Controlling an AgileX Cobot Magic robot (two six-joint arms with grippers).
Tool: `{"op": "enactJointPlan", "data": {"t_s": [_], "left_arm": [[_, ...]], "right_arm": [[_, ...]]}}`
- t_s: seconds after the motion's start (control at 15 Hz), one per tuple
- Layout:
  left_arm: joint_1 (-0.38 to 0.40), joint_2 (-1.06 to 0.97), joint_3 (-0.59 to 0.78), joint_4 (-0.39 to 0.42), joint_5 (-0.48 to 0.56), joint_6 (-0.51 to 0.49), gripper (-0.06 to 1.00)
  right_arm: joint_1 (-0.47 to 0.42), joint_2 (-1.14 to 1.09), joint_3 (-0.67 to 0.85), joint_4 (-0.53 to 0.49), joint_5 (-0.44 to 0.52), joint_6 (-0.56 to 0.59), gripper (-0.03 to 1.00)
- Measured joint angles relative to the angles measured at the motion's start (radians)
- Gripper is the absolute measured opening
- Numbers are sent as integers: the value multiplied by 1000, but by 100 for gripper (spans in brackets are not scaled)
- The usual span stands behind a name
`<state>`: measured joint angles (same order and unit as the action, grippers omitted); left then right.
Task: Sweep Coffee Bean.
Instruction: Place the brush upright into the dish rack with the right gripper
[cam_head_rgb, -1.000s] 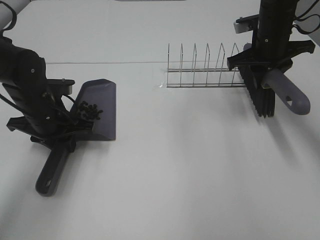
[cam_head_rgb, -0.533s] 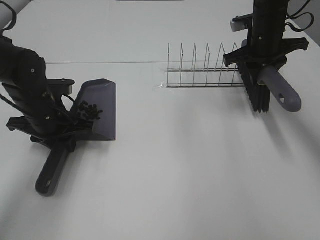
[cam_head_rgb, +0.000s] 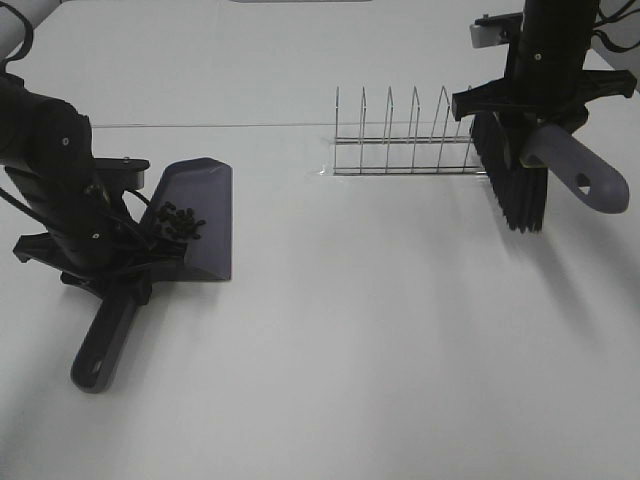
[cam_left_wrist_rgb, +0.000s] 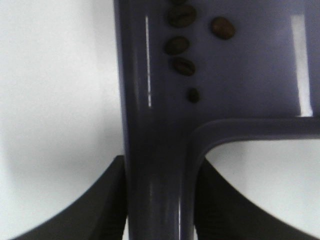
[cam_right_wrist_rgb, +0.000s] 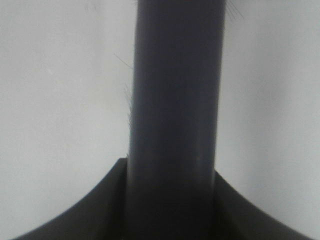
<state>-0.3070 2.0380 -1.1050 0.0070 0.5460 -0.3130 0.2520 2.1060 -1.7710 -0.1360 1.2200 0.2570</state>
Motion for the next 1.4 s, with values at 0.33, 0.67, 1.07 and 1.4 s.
{"op": "enactJointPlan", "data": {"t_s": [0.33, 0.67, 1.07, 1.4], "left_arm": [[0, 0, 0, 0, 0, 0, 36], [0, 0, 0, 0, 0, 0, 36], [0, 0, 0, 0, -2, 0, 36], [0, 0, 0, 0, -3, 0, 36]], "right_arm": [[0, -28, 133, 8, 2, 0, 35], [0, -1, 72, -44, -24, 7, 35], [0, 23, 24, -33, -25, 1, 35], [0, 72, 23, -54, -26, -2, 35]]}}
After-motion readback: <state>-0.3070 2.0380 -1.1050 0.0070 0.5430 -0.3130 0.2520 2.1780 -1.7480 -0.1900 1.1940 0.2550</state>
